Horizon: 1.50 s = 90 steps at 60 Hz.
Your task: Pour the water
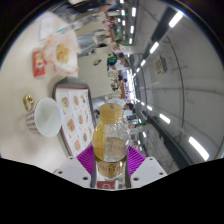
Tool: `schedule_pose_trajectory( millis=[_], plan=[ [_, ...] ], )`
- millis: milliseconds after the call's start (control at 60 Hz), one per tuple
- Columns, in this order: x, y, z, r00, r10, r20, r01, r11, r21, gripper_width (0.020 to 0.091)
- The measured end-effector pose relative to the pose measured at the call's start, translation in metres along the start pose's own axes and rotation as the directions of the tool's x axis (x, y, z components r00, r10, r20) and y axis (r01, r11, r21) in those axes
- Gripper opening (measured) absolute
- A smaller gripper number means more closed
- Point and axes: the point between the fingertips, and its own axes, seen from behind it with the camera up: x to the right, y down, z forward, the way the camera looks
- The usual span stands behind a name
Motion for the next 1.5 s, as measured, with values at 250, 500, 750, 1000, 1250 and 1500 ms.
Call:
schedule_pose_trajectory(
  millis=[250,500,750,1000,1250,1500],
  plan=[
    [0.001,0.049,-0.008,0.558,0.819,0.134,-0.804,0.574,-0.156,0.0384],
    [-0.072,0.094,0.000,0.234,0.962,0.138,-0.916,0.265,-0.301,0.0384],
    [-0.098,0.109,-0.003,0.182,0.974,0.137,-0.933,0.215,-0.289,0.0398],
    [-0.103,0.118,-0.015,0.181,0.975,0.130,-0.903,0.217,-0.372,0.0824],
    [-0.060,0.110,-0.114,0.221,0.959,0.175,-0.857,0.277,-0.434,0.0846],
    [-0.021,0.092,-0.233,0.203,0.959,0.200,-0.829,0.277,-0.486,0.0844]
  ],
)
